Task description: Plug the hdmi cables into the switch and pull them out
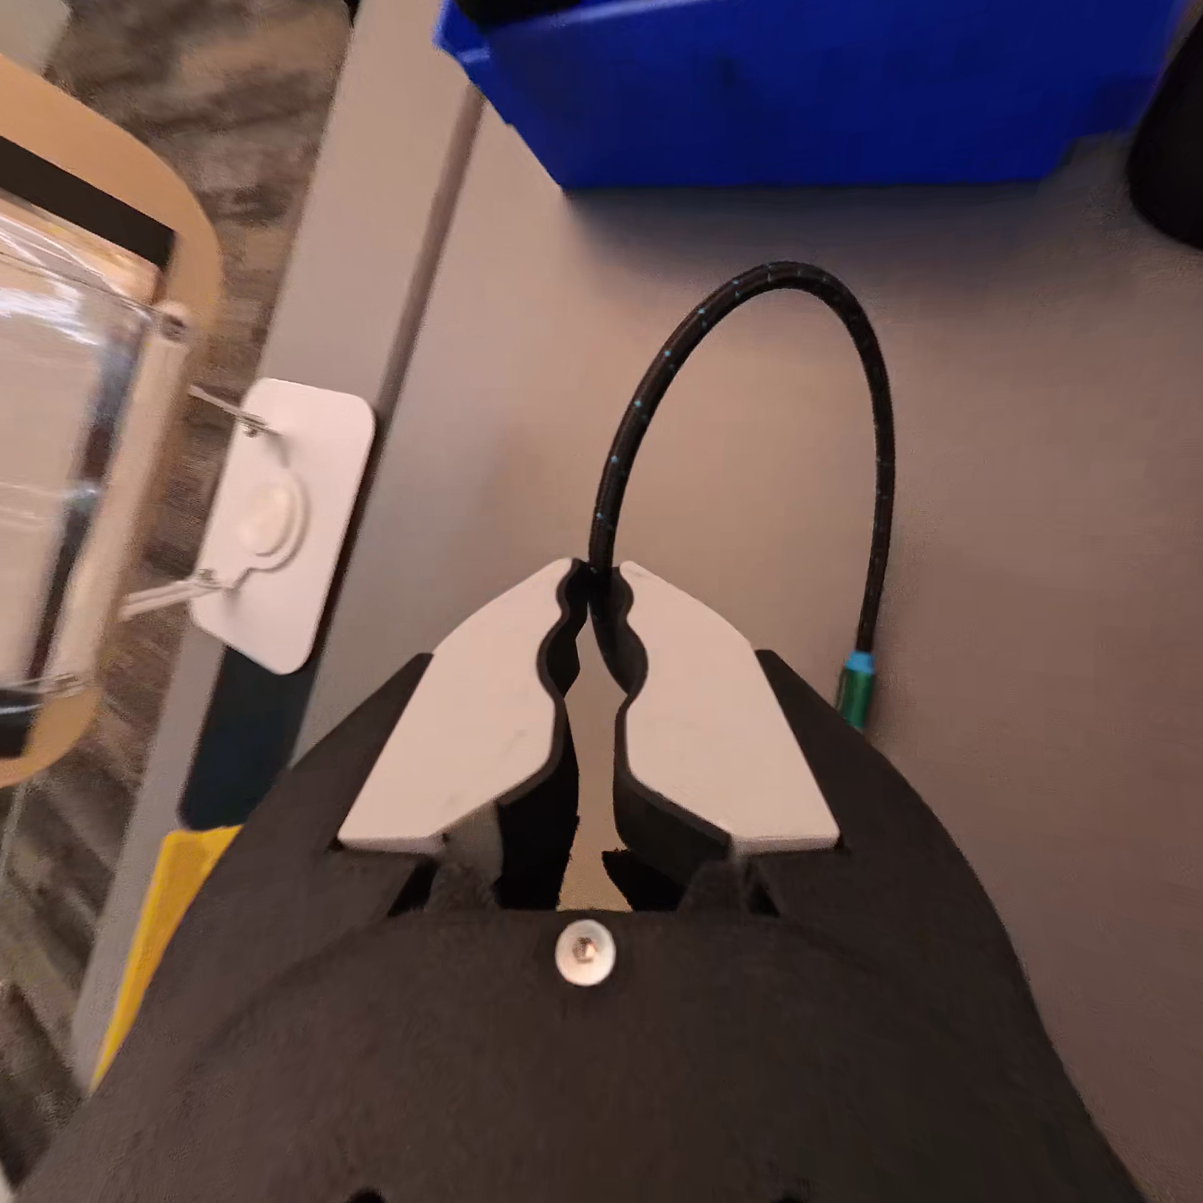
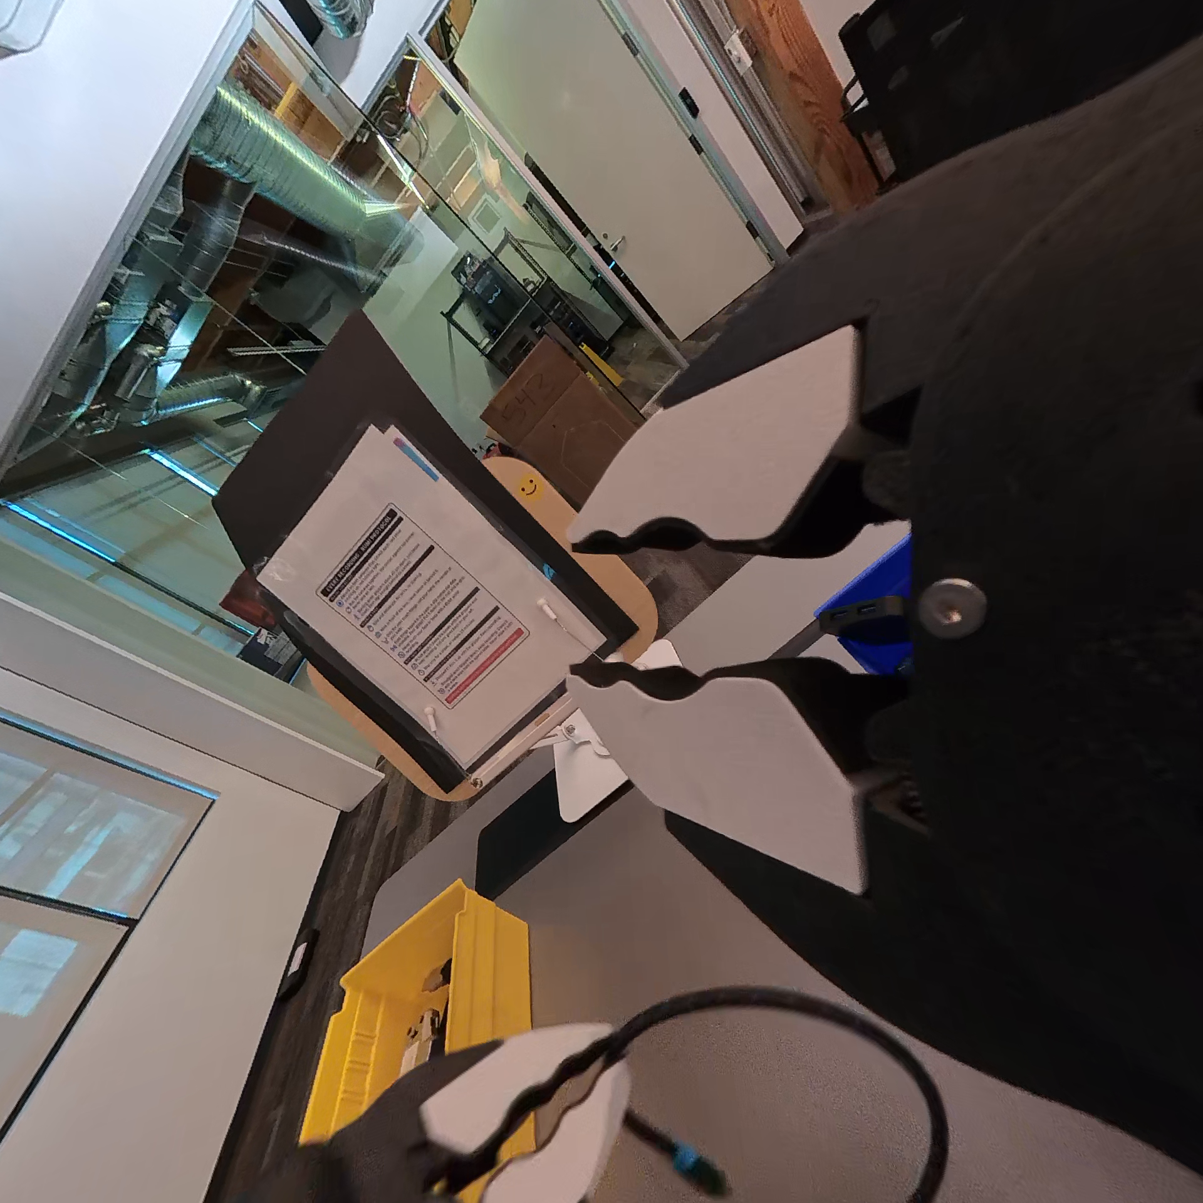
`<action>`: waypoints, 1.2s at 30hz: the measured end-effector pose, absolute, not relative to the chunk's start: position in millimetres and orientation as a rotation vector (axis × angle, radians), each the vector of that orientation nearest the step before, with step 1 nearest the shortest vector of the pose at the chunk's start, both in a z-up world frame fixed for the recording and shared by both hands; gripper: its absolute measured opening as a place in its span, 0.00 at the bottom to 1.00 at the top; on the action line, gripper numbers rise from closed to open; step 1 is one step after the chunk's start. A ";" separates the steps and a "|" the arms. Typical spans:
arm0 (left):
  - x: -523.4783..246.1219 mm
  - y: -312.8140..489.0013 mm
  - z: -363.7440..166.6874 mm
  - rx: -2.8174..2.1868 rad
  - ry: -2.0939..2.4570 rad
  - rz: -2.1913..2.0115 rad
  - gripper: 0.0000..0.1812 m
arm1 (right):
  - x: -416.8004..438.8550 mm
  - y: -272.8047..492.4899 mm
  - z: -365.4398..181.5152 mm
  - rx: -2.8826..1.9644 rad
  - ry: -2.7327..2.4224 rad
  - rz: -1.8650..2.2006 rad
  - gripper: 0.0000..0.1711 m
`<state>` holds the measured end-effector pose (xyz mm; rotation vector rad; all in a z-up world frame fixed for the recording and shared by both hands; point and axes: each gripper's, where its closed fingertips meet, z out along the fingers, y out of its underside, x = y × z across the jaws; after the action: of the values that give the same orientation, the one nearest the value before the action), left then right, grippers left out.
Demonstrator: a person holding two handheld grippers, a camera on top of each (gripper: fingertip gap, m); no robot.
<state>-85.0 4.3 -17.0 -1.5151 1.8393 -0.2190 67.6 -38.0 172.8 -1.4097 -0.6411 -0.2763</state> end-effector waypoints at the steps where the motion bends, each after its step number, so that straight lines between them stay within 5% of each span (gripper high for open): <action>1: -76.8 9.4 -30.5 -1.544 1.839 -0.237 0.03 | 66.8 -36.3 171.2 -1.414 -0.646 -0.272 0.19; 10: -46.0 34.6 -87.8 -1.783 1.717 -0.461 0.11 | 65.1 -22.0 153.0 -1.479 -0.699 -0.290 0.19; 14: -76.1 54.1 -23.5 -1.726 1.635 -0.540 0.15 | 71.7 -24.4 153.8 -1.482 -0.690 -0.313 0.19; 20: -242.8 123.8 72.0 -1.528 1.360 -0.122 0.40 | 71.1 -26.5 159.1 -1.454 -0.671 -0.270 0.19; 25: -318.5 164.2 28.0 -1.627 1.395 0.092 0.49 | 71.5 -17.2 146.9 -1.505 -0.691 -0.299 0.19; 36: -326.4 190.2 -70.1 -1.843 1.662 0.308 0.46 | 69.6 -18.7 145.3 -1.502 -0.699 -0.243 0.19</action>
<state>-326.4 190.2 -70.1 -1.8425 1.6624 0.3076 69.6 -18.7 145.3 -1.5022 -0.6994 -0.2433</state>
